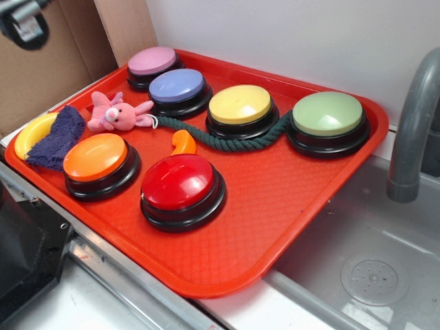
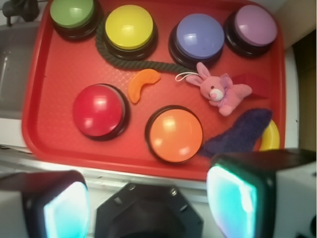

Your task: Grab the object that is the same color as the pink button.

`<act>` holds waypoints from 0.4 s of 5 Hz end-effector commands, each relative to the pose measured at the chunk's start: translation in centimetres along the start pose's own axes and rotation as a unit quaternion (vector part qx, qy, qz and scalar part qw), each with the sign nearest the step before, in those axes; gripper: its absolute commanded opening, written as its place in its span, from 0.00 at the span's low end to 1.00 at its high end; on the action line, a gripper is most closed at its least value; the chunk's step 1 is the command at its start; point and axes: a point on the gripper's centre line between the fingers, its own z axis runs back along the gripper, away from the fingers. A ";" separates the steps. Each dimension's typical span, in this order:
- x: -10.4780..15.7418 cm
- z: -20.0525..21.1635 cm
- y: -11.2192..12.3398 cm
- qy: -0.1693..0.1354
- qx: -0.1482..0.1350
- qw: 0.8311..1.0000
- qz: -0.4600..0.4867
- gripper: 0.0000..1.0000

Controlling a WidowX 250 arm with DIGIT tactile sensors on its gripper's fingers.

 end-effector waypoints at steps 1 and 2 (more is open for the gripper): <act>4.5 -4.8 5.6 -0.038 0.038 0.995 -0.089 1.00; 6.3 -7.7 7.3 -0.041 0.022 0.990 -0.131 1.00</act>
